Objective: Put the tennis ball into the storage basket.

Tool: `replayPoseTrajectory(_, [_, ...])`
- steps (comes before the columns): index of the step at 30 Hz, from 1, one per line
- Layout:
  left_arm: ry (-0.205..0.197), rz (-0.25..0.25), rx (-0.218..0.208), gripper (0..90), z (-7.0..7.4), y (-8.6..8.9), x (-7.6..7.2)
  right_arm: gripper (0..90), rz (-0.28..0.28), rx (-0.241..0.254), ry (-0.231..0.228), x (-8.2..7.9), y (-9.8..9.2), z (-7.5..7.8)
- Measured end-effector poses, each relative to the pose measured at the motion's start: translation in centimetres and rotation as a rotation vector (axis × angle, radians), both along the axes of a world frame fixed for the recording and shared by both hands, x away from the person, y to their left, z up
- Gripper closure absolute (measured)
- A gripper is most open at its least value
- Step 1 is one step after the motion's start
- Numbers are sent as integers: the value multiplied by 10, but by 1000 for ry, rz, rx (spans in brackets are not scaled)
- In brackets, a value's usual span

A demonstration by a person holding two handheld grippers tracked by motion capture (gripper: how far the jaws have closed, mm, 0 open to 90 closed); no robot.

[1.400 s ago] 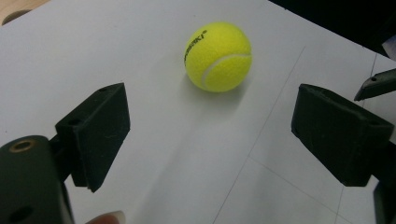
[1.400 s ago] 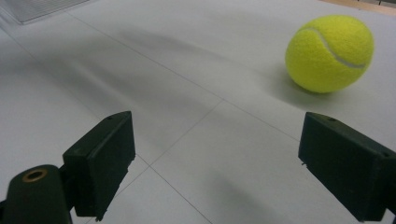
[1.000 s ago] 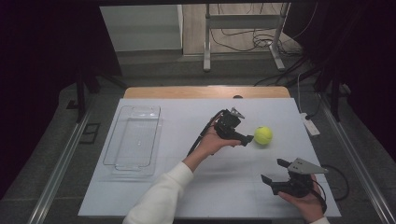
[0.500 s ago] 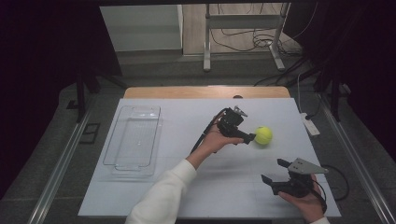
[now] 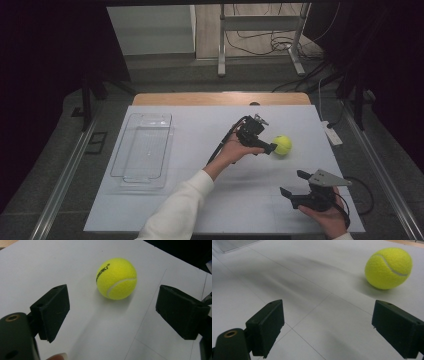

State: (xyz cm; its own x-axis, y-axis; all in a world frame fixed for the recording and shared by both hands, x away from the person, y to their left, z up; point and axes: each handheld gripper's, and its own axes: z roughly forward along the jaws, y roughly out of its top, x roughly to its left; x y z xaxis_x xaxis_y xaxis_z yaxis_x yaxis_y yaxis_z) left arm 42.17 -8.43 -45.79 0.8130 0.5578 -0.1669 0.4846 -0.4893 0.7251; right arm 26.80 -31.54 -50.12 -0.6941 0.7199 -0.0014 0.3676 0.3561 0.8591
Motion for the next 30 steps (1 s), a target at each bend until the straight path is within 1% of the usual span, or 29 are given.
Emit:
replayPoseTrajectory(9, [11, -5, 1, 129, -5, -4, 3, 112, -1, 1, 0, 0, 0, 0])
replayPoseTrajectory(12, [17, 1, -1, 129, -7, -5, 5, 112, -1, 0, 1, 0, 0, 0])
replayPoseTrajectory(30, [33, 6, 12, 131, -14, -14, 13, 112, 1, -3, -2, 0, 0, 0])
